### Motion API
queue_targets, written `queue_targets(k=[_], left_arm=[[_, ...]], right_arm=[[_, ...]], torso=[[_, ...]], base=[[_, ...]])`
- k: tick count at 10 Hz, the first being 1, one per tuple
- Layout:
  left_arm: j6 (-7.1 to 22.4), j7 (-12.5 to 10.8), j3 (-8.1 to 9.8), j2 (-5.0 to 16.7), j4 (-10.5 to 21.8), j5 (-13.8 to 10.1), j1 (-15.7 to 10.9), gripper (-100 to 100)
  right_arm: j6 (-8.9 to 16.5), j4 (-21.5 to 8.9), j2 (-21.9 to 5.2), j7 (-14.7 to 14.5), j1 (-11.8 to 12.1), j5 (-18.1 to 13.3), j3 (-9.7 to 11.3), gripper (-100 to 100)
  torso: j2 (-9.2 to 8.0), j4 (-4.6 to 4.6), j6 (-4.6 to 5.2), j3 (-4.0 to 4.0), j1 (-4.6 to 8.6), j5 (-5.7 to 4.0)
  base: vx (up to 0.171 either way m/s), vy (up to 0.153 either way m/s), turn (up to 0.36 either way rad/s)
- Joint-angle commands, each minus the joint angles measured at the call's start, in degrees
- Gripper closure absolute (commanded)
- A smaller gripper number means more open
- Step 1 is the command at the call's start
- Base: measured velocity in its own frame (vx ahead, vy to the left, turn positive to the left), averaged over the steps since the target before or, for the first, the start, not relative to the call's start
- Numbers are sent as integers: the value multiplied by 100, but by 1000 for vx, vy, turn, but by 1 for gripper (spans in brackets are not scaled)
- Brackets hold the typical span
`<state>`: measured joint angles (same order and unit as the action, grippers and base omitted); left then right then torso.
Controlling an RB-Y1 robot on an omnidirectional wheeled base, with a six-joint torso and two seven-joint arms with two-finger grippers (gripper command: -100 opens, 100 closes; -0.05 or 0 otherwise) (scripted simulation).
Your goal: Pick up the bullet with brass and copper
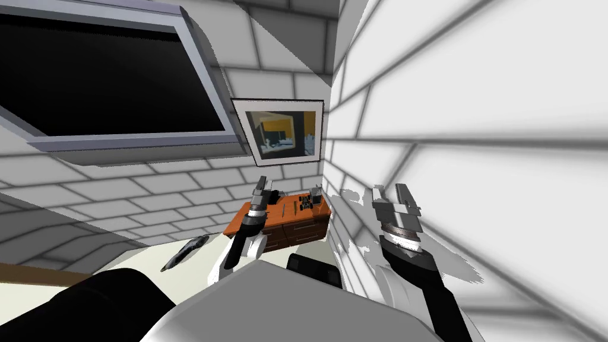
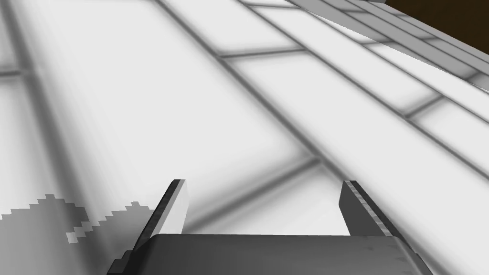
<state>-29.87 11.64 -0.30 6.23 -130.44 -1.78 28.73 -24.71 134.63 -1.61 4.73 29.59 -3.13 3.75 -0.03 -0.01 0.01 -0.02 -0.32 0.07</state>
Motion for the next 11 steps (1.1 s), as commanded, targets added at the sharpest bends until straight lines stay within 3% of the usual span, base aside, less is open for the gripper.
queue_targets(k=[1, 3, 4, 5, 6, 8, 9, 10, 11], left_arm=[[235, 118, -172, 240, 286, -246, -143, -100], [521, 261, -410, 555, 650, -572, -304, -100], [521, 261, -410, 585, 740, -614, -304, -100], [681, 335, -539, 772, 935, -821, -391, -100], [681, 335, -539, 772, 981, -821, -391, -100], [1023, 484, -813, 1166, 1402, -1226, -573, -100], [1032, 484, -813, 1166, 1480, -1274, -573, -100], [1222, 556, -958, 1368, 1635, -1519, -665, -100], [1222, 556, -958, 1368, 1769, -1519, -665, -100]], right_arm=[[0, 0, 0, 0, 0, 0, 0, 0], [0, 0, 0, 0, 0, 0, 0, 0], [0, 0, 0, 0, 0, 0, 0, 0], [0, 0, 0, 0, 1, 0, -1, 0], [0, 0, 0, 0, 0, 0, 0, 0], [0, 0, 0, 0, 0, 0, 0, 0], [0, 0, 0, 0, 0, 0, 0, 0], [0, 0, 0, 0, 1, 0, -1, 0], [0, 0, 0, 0, 0, 0, 0, 0]], torso=[[0, 0, 0, 0, 0, 0], [-1, 0, 0, -1, -5, 1], [-2, 0, 1, -1, -8, 2], [3, 0, -4, 1, -2, 1], [5, 1, 0, 3, 3, 0], [8, 2, 0, 5, 4, -1], [6, 1, 1, 4, 0, 0], [5, 1, -5, 3, -3, 1], [7, 1, 0, 4, -3, 1]], base=[[-16, 80, -308], [-30, 94, -309], [-15, 76, -149], [-14, 63, -223], [-10, 51, -145], [-13, 70, -341], [-26, 82, -155], [-23, 81, -270], [-23, 62, -160]])
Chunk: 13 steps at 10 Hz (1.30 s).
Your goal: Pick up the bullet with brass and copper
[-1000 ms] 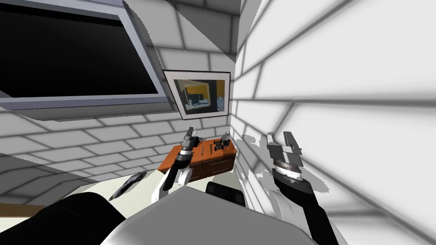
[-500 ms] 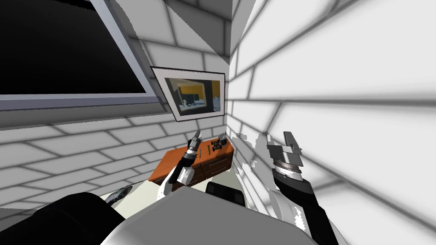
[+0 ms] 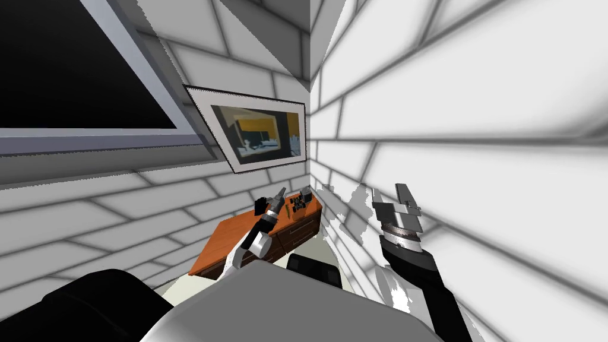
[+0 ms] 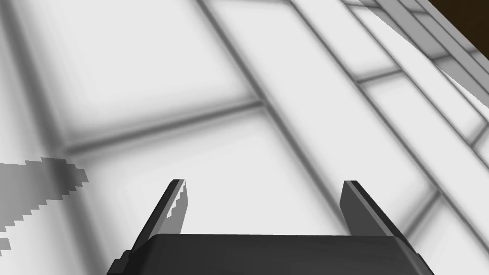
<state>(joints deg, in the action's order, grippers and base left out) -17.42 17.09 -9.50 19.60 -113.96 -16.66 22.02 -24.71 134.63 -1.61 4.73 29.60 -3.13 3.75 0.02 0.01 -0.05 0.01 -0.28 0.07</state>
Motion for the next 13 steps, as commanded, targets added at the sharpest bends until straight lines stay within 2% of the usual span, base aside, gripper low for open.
queue_targets(k=[1, 2, 3, 4, 5, 6, 7, 8, 9, 11, 12, 13], left_arm=[[175, 80, -186, 233, 286, -285, -86, -100], [175, 80, -186, 233, 402, -285, -86, -100], [364, 145, -337, 436, 613, -533, -177, -100], [381, 145, -337, 436, 691, -549, -177, -100], [593, 205, -489, 639, 896, -814, -267, -100], [724, 260, -640, 829, 1125, -966, -355, -100], [810, 260, -640, 839, 1125, -1094, -355, -100], [810, 260, -640, 839, 1259, -1094, -355, -100], [1031, 309, -789, 1036, 1458, -1345, -441, -100], [1031, 309, -789, 1036, 1577, -1373, -441, -100], [1255, 351, -935, 1226, 1800, -1650, -526, -100], [1255, 351, -935, 1226, 1874, -1655, -526, -100]], right_arm=[[0, 0, 0, 0, 0, 0, 0, 0], [0, 0, 0, 0, -1, 0, 1, 0], [0, 0, 0, 0, 0, 0, 0, 0], [0, 0, 0, 0, -1, 0, 1, 0], [0, 0, 0, 0, 0, 0, 0, 0], [0, 0, 0, 0, -1, 0, 0, 0], [0, 0, 0, 0, -1, 0, 0, 0], [0, 0, 0, 0, 0, 0, 0, 0], [0, 0, 0, 0, 1, 0, 0, 0], [0, 0, 0, 0, 1, 0, 0, 0], [0, 0, 0, 0, 1, 0, 0, 0], [0, 0, 0, 0, 0, 0, 0, 0]], torso=[[0, 0, 0, 0, 0, 0], [-1, 0, 4, 0, 0, -1], [3, 0, 0, 2, 3, 0], [4, 1, 6, 2, 1, -1], [6, 1, -1, 3, 1, 0], [7, 1, 5, 4, 0, 0], [0, 0, 2, 0, -7, 0], [2, 0, -1, 1, -7, 1], [10, 2, -2, 5, 6, 0], [13, 2, -1, 7, 6, -2], [13, 2, -4, 7, 12, -3], [11, 2, 3, 6, 10, -3]], base=[[-23, 58, -287], [-17, 56, -142], [-19, 60, -329], [-15, 62, -160], [-14, 62, -306], [-34, 84, -402], [-31, 79, -196], [-7, 42, -30], [-4, 37, -280], [-7, 38, -112], [-15, 34, -311], [-16, 51, -197]])
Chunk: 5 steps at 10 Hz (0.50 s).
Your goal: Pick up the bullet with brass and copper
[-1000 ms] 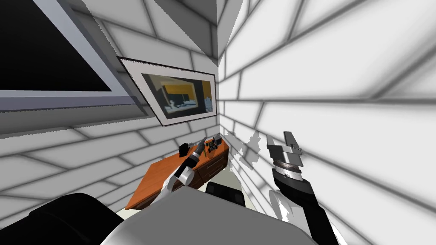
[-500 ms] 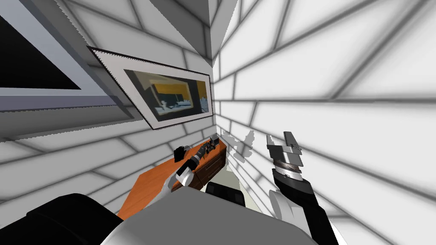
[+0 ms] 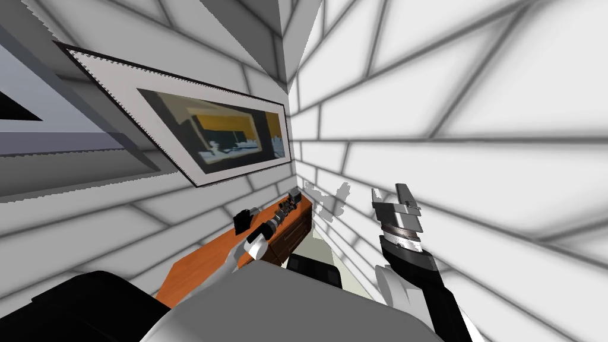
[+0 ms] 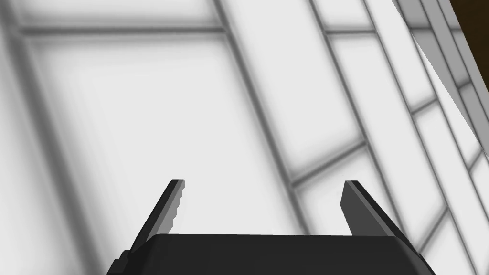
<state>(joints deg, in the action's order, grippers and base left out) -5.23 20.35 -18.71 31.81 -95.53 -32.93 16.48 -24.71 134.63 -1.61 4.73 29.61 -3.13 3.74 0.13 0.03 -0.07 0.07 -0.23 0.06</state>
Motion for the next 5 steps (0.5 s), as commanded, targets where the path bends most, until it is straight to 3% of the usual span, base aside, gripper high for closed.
queue_targets(k=[1, 2, 5], left_arm=[[261, 61, -157, 187, 286, -286, -53, -100], [261, 61, -157, 187, 325, -310, -53, -100], [710, 111, -429, 524, 782, -813, -203, -100]], right_arm=[[0, 0, 0, 0, 0, 0, 0, 0], [0, 0, 0, 0, -1, 0, 0, 0], [0, 0, 0, 0, 1, 0, 0, 0]], torso=[[0, 0, 0, 0, 0, 0], [-3, -1, 4, -1, -6, 1], [3, 0, -2, 2, -2, 0]], base=[[-20, 64, -335], [-22, 65, -180], [-13, 53, -247]])
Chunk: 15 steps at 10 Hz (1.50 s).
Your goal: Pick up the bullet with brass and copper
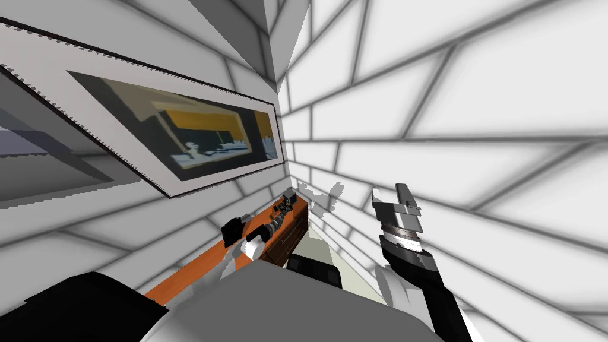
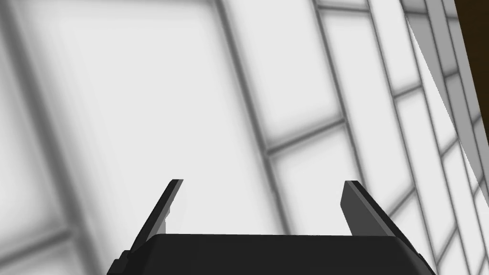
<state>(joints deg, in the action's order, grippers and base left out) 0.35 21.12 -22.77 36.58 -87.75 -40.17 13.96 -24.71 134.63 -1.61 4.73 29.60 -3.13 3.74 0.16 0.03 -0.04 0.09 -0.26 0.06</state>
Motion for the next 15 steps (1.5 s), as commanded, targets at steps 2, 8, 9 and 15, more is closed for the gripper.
queue_targets(k=[2, 8, 9, 15], left_arm=[[374, 47, -151, 201, 395, -416, -19, -100], [1158, 31, -599, 739, 1392, -1322, -233, -100], [1217, 31, -599, 739, 1392, -1433, -233, -100], [1928, -73, -908, 1164, 2154, -2273, -377, -100]], right_arm=[[0, 0, 0, 0, 0, 0, 0, 0], [0, 0, 0, 0, 1, 0, 0, 0], [0, 0, 0, 0, 1, 0, -1, 0], [0, 0, 0, 0, 3, 0, -2, 0]], torso=[[-3, -1, -1, -2, -7, 1], [7, 1, -1, 3, -3, 1], [6, 1, -4, 3, -8, 1], [15, 3, -10, 8, 0, 0]], base=[[-23, 66, -338], [-12, 51, -275], [-15, 52, -128], [1, 42, -225]])
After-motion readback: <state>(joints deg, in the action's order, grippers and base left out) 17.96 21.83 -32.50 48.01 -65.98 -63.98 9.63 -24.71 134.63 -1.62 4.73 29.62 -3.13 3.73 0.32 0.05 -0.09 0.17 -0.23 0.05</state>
